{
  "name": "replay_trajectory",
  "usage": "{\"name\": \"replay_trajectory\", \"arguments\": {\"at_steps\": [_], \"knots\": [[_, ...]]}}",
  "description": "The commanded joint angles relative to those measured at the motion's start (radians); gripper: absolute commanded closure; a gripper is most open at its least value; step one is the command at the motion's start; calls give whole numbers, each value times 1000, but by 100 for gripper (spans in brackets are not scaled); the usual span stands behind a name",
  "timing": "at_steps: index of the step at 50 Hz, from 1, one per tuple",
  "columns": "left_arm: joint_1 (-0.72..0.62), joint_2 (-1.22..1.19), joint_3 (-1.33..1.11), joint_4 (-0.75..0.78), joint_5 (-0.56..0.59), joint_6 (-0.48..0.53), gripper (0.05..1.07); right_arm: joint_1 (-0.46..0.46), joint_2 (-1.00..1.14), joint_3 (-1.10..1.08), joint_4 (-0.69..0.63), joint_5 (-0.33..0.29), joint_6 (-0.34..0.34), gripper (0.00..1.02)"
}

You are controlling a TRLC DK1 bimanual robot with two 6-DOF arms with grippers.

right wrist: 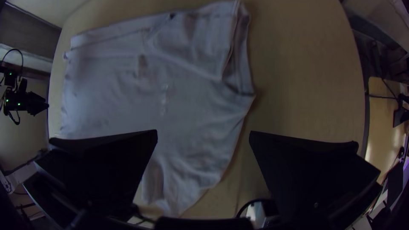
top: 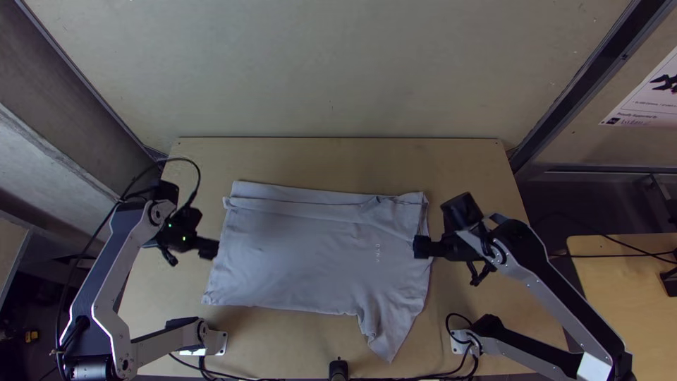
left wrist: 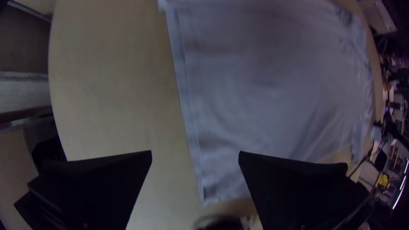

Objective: Fold the t-shirt

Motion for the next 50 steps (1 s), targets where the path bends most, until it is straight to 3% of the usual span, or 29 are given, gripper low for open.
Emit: {"name": "replay_trajectory", "arguments": {"at_steps": [1, 6, 19, 35, 39, 42, 46, 47, 50], "knots": [[-2, -33, -75, -69, -52, 68, 10, 44, 1, -46, -58, -22, 58, 4], [-24, -65, -135, -56, -123, 87, 10, 66, 3, -68, -68, -34, 59, 4], [-113, -93, -269, -59, -169, 77, 10, 84, 29, -88, -67, -59, 58, 4], [-332, -19, -394, -24, -176, -55, 13, 127, 40, -178, -70, -77, 36, 7], [-355, -2, -410, -4, -176, -67, 31, 133, 40, -195, -70, -89, 36, 7], [-371, 1, -416, 8, -176, -67, 57, 136, 40, -208, -68, -95, 36, 7], [-371, -2, -405, 28, -166, -56, 100, 139, 34, -228, -70, -106, 36, 7], [-368, -1, -400, 36, -158, -56, 105, 141, 34, -234, -70, -111, 36, 7], [-355, 9, -390, 42, -147, -53, 104, 147, 29, -255, -70, -114, 36, 10]]}}
